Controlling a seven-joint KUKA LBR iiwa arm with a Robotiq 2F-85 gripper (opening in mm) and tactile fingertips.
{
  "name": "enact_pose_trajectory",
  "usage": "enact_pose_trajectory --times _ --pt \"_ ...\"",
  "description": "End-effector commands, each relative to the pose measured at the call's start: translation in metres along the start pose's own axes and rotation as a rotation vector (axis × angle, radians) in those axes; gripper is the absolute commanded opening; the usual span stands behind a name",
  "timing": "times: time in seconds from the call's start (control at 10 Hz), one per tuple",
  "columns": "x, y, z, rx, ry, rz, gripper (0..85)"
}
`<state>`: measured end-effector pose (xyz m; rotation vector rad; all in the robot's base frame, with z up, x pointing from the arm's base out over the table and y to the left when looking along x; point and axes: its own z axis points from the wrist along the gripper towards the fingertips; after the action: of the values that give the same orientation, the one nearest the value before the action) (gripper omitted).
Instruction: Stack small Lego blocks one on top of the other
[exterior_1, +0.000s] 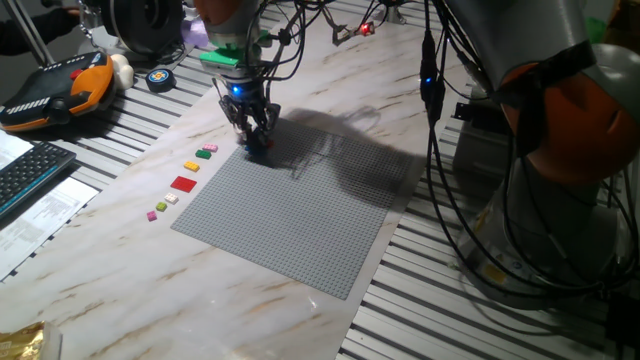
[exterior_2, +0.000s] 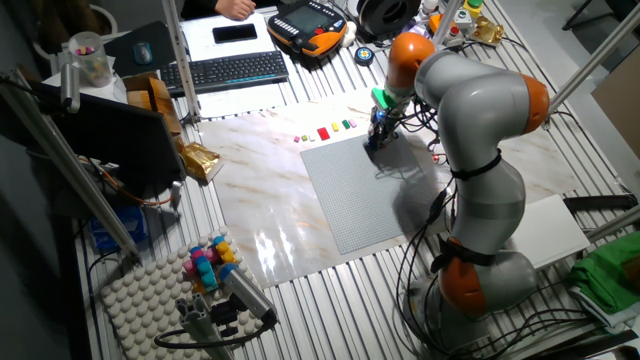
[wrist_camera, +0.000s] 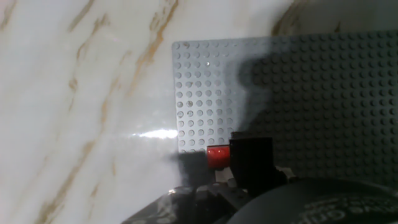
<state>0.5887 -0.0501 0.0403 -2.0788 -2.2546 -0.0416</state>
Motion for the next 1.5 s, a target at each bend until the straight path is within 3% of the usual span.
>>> enact_pose_trajectory --times 0.0,0.5,1.4 --pt "-0.0006 -0.0012 0.0002 0.0 0.003 0.005 1.3" --pt "0.0012 -0.0011 0.0031 -0.026 -0.019 0.038 8.3" --pt "0.0028 0.0004 0.0037 -0.024 -0.016 0.066 30.7"
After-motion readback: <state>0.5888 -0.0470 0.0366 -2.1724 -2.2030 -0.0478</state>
